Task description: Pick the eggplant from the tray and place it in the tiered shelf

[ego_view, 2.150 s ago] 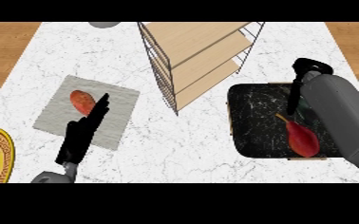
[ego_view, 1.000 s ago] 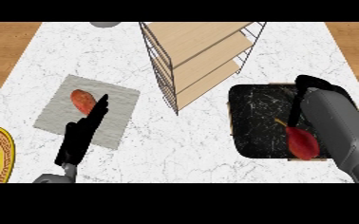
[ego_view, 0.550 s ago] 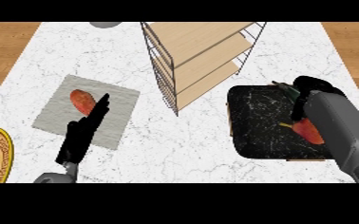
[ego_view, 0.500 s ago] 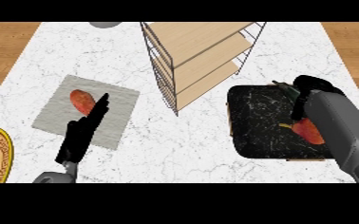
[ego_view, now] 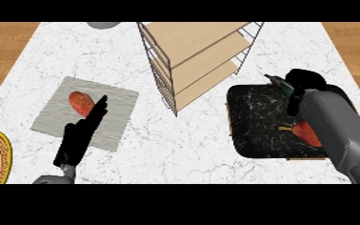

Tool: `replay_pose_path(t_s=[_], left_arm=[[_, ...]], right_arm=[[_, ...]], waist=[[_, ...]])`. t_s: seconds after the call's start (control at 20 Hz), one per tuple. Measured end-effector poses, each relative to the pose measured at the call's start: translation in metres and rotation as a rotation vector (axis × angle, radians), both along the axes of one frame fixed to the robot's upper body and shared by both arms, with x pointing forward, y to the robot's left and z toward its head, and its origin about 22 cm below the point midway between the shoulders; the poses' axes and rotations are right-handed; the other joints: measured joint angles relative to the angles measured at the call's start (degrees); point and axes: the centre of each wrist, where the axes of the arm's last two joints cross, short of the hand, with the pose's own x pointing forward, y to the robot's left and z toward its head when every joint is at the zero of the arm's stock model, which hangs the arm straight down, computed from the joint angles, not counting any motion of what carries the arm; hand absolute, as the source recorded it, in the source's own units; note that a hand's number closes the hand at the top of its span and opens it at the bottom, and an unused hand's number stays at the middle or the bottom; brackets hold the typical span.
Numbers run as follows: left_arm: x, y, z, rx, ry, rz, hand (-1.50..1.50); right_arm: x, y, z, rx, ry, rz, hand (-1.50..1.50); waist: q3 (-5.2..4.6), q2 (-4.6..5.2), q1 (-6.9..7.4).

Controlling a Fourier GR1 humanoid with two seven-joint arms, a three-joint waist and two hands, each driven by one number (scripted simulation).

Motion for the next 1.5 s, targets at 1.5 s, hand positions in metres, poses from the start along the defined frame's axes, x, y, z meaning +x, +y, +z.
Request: replay_pose_path(t_s=[1.5], left_arm=[[0.002,-0.007,0.003,-0.008,0.004,0.001,0.0]], right_arm=[[-0.051,0.036,0.24,0.598,-0.881,0.437,1.5]], waist=[[0.46,0.34,0.24]])
